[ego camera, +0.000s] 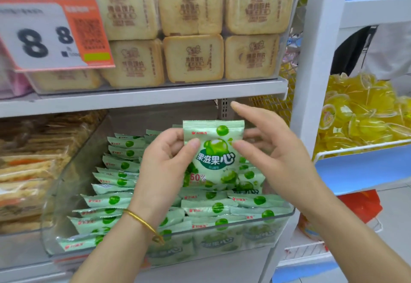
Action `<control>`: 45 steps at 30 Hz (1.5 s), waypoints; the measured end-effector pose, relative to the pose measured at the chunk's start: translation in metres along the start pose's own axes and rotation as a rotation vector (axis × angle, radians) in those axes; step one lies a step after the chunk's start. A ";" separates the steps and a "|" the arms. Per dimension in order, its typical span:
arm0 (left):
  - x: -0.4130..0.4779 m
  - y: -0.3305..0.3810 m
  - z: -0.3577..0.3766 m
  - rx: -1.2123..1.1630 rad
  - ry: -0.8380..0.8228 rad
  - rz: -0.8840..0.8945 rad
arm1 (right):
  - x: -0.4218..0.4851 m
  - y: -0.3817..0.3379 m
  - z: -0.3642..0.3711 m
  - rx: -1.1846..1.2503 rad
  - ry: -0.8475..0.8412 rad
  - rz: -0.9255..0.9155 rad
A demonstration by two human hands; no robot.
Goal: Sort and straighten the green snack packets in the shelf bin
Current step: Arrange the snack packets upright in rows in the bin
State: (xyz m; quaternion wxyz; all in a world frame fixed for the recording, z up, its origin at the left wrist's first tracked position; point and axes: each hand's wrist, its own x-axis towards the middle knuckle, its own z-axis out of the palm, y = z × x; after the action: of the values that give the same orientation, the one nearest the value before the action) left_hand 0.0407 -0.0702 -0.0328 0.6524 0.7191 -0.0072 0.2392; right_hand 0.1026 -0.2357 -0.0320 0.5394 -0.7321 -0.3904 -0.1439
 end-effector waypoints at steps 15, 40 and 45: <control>-0.017 -0.003 -0.045 0.140 -0.192 -0.155 | 0.009 -0.005 0.039 0.533 -0.019 0.320; -0.026 -0.015 -0.029 0.746 -0.045 0.235 | 0.005 -0.010 0.050 0.744 0.081 0.378; -0.017 -0.010 -0.036 0.625 0.084 0.255 | 0.003 -0.009 0.052 0.573 0.049 0.266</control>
State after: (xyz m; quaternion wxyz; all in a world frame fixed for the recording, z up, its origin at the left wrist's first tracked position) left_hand 0.0165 -0.0398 -0.0474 0.3650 0.8672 0.0035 0.3388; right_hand 0.0867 -0.1866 -0.0434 0.7470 -0.5913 -0.3028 0.0260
